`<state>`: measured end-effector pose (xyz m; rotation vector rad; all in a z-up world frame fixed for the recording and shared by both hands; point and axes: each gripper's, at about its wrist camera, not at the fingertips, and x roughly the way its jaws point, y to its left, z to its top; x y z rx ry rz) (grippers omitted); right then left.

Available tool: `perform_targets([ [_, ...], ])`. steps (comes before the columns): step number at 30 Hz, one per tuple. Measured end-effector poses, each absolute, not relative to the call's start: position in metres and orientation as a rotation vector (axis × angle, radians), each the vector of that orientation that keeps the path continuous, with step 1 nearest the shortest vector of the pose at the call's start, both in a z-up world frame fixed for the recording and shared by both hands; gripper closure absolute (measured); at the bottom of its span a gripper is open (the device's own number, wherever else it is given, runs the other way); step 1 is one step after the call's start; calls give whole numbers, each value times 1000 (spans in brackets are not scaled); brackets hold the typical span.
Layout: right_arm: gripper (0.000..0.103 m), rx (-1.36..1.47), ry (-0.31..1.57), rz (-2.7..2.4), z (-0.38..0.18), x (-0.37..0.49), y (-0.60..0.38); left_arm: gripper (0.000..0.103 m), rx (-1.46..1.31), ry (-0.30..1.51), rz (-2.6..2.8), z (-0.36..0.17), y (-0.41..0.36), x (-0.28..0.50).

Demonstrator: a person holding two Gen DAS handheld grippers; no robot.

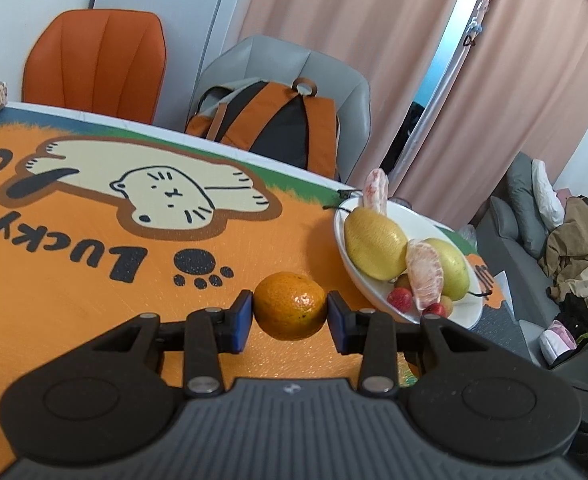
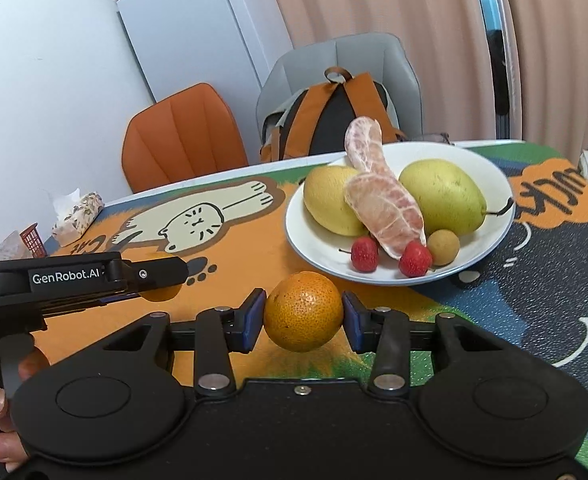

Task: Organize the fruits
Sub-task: 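Carry both tangerines in the two tools over the white plate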

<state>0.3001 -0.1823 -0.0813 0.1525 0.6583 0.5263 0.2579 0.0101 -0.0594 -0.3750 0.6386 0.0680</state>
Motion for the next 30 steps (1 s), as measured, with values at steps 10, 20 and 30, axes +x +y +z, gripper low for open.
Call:
perform_targets([
  [10, 62, 143, 609, 502, -65, 289, -190, 65, -366, 597, 54, -43, 5, 247],
  [20, 62, 147, 583, 486, -56, 289, -197, 65, -367, 576, 43, -33, 1, 249],
  [30, 62, 157, 565, 473, -51, 296, -205, 65, -364, 564, 37, -27, -1, 257],
])
